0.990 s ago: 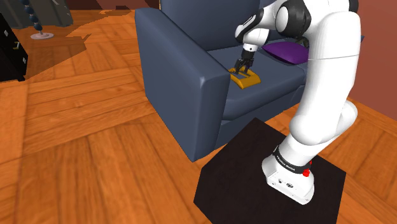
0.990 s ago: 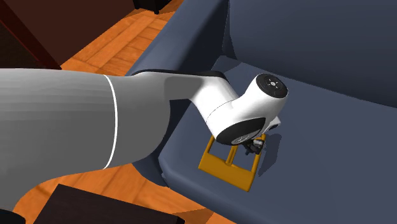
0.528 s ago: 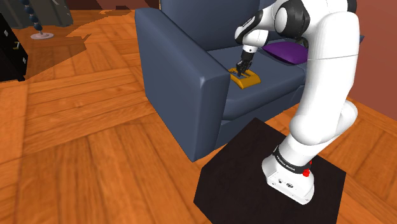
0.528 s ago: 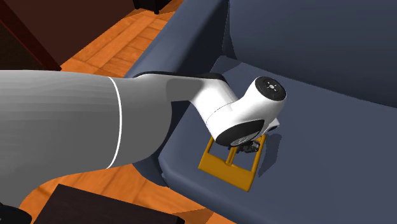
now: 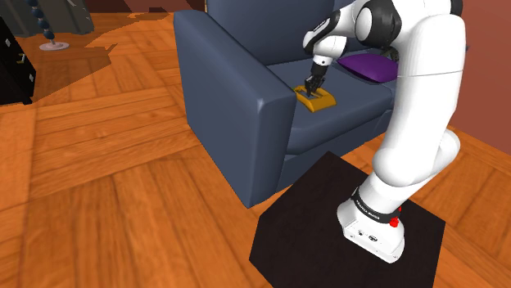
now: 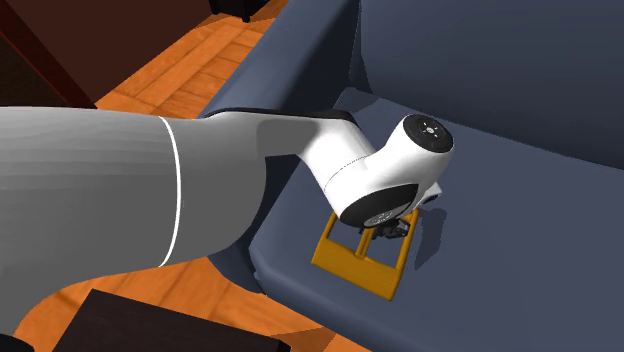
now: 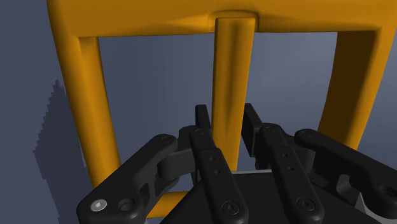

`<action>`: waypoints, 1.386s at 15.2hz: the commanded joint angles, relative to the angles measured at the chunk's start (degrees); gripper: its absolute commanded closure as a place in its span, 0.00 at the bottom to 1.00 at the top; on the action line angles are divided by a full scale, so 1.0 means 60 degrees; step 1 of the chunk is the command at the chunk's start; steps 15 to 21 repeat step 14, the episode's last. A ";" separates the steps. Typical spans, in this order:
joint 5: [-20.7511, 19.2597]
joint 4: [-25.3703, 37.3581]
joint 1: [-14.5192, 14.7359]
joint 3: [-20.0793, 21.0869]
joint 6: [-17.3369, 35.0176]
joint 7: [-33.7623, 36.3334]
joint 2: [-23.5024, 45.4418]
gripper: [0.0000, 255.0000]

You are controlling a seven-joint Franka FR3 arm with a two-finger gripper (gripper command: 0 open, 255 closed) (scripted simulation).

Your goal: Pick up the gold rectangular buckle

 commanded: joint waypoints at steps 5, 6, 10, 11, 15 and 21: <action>-0.0233 0.0232 0.0080 -0.0126 -0.0565 0.0170 -0.0377 1.00; -0.0271 0.0277 0.0092 -0.0146 -0.0665 0.0198 -0.0439 1.00; -0.0417 0.0480 0.0132 -0.0217 -0.1073 0.0303 -0.0671 1.00; -0.0452 0.0536 0.0140 -0.0233 -0.1176 0.0328 -0.0725 1.00; -0.0490 0.0604 0.0149 -0.0251 -0.1297 0.0357 -0.0786 1.00; -0.0490 0.0604 0.0149 -0.0251 -0.1297 0.0357 -0.0786 1.00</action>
